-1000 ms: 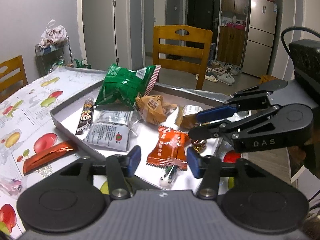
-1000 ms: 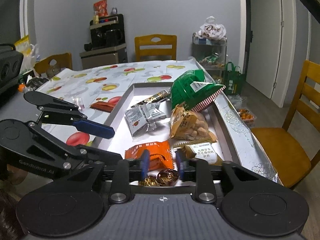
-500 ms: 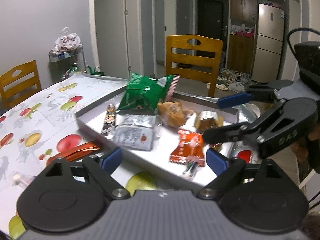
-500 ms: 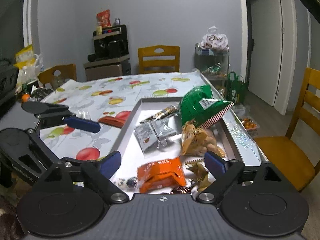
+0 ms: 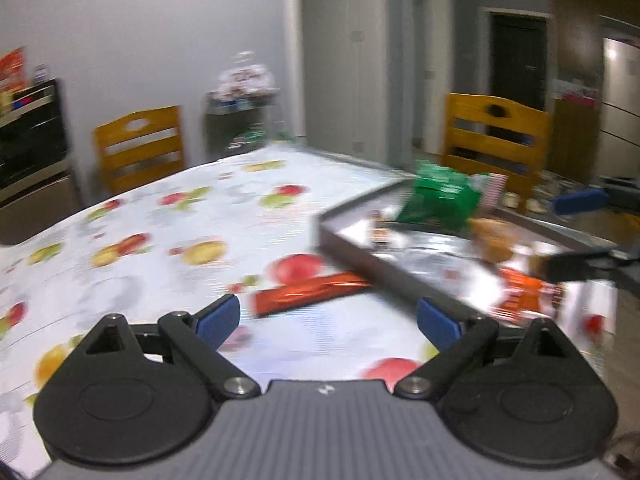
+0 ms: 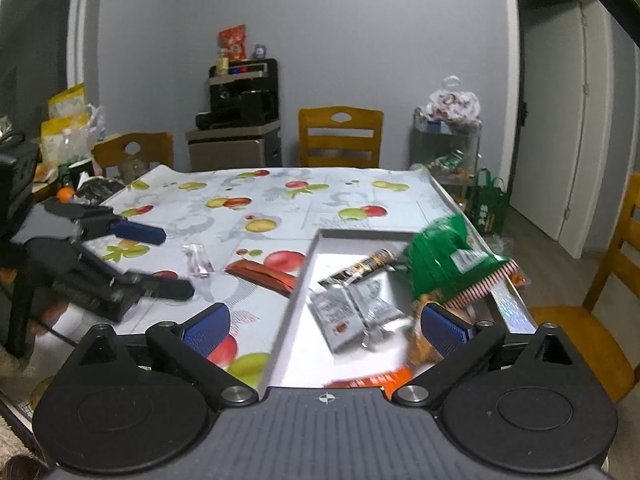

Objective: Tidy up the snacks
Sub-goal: 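Move both grippers back to the table toward the stick snacks, then grasp the pink candy stick with the left gripper while the right gripper grasps the orange stick snack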

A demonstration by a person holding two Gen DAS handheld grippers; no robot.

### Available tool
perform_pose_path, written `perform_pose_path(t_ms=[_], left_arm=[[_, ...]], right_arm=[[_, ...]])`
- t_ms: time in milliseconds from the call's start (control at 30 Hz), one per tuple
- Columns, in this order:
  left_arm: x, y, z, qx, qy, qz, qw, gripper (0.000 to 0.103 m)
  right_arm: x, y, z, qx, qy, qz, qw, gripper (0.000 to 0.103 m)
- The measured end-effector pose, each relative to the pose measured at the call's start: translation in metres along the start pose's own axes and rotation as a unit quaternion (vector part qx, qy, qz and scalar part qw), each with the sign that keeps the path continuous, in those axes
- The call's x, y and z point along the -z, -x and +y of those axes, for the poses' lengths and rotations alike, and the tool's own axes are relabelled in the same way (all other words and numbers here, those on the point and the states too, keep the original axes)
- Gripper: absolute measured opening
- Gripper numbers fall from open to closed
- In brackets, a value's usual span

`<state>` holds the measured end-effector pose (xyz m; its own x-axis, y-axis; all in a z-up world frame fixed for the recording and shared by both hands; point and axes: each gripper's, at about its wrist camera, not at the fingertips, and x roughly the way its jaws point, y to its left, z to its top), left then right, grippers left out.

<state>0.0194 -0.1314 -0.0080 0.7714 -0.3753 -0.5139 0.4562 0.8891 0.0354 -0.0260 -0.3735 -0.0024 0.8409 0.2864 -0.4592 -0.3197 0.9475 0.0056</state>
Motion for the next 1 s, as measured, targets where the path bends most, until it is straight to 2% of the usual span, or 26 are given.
perform_pose_path(t_ms=[167, 367, 500, 600, 667, 800, 967, 1000], left_arm=[[-0.009, -0.006, 0.043, -0.061, 0.048, 0.002, 0.9970, 0.096], [-0.018, -0.019, 0.073, -0.111, 0.082, 0.008, 0.9904, 0.096], [-0.016, -0.049, 0.085, -0.143, 0.114, 0.032, 0.9826, 0.096], [-0.010, -0.073, 0.086, -0.167, 0.112, 0.052, 0.9782, 0.096], [-0.006, -0.084, 0.087, -0.175, 0.112, 0.060, 0.9762, 0.096], [0.000, -0.096, 0.090, -0.172, 0.121, 0.064, 0.9756, 0.096], [0.006, -0.107, 0.096, -0.167, 0.123, 0.071, 0.9757, 0.096], [0.008, -0.109, 0.097, -0.165, 0.122, 0.074, 0.9759, 0.096]], right_arm=[[-0.017, -0.019, 0.013, -0.021, 0.009, -0.005, 1.000, 0.103], [-0.037, -0.052, 0.031, -0.051, 0.026, 0.000, 0.998, 0.103], [-0.046, -0.081, 0.049, -0.066, 0.073, 0.006, 0.995, 0.103], [-0.047, -0.107, 0.061, -0.066, 0.114, 0.024, 0.991, 0.103], [-0.047, -0.124, 0.066, -0.066, 0.129, 0.042, 0.988, 0.101], [-0.046, -0.150, 0.068, -0.089, 0.121, 0.080, 0.985, 0.097], [-0.043, -0.177, 0.070, -0.091, 0.116, 0.116, 0.982, 0.083], [-0.042, -0.183, 0.069, -0.093, 0.110, 0.128, 0.981, 0.077]])
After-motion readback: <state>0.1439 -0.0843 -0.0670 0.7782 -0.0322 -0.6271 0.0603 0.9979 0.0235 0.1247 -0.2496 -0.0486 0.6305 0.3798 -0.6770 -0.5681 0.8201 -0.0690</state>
